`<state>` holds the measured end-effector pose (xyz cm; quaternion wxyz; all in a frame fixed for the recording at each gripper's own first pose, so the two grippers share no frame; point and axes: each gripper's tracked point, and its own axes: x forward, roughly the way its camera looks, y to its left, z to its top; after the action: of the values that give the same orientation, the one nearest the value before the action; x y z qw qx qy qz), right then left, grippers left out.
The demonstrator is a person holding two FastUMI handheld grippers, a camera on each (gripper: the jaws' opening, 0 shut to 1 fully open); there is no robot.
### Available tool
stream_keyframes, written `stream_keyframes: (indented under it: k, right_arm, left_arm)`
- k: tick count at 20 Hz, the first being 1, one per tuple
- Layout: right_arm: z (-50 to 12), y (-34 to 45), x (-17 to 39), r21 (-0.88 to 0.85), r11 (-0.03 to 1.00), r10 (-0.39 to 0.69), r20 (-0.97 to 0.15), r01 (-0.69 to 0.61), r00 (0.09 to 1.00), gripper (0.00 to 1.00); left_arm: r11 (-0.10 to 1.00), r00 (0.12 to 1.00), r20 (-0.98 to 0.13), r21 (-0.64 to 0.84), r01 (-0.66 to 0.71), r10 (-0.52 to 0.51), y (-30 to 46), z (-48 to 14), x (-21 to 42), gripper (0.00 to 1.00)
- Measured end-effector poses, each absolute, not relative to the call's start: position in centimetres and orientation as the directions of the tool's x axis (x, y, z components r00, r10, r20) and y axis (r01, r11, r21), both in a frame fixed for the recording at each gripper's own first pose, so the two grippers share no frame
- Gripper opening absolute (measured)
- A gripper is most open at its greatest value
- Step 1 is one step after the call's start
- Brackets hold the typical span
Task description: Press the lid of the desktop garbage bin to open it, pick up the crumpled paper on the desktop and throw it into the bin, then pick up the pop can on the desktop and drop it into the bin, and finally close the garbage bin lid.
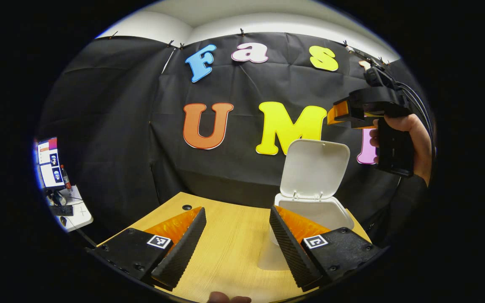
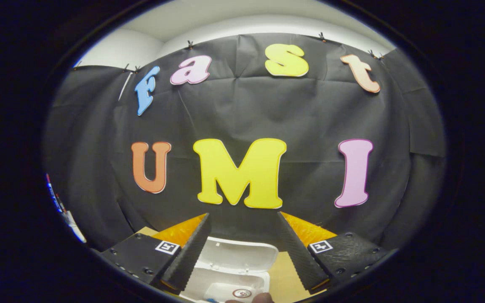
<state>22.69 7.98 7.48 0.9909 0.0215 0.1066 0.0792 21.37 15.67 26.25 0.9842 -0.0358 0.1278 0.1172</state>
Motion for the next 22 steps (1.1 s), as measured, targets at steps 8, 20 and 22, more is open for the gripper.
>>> stream_keyframes:
  k: [8,20,22]
  right_arm:
    - [4.3,9.5,25.6,0.061,0.992,0.12,-0.297,-0.106,0.947,0.96]
    - [1.7,9.0,21.7,0.09,0.994,0.092,-0.364,-0.063,0.927,0.96]
    - [0.5,8.7,19.6,0.098,0.994,0.091,-0.386,-0.057,0.918,0.97]
  left_arm:
    - [0.962,0.934,-0.254,-0.039,-0.268,0.25,18.1,26.6,20.7,0.98]
    - [0.97,0.95,-0.223,-0.058,-0.235,0.217,19.7,27.9,19.5,0.98]
    - [0.974,0.955,-0.216,-0.058,-0.218,0.201,19.4,28.2,19.1,0.98]
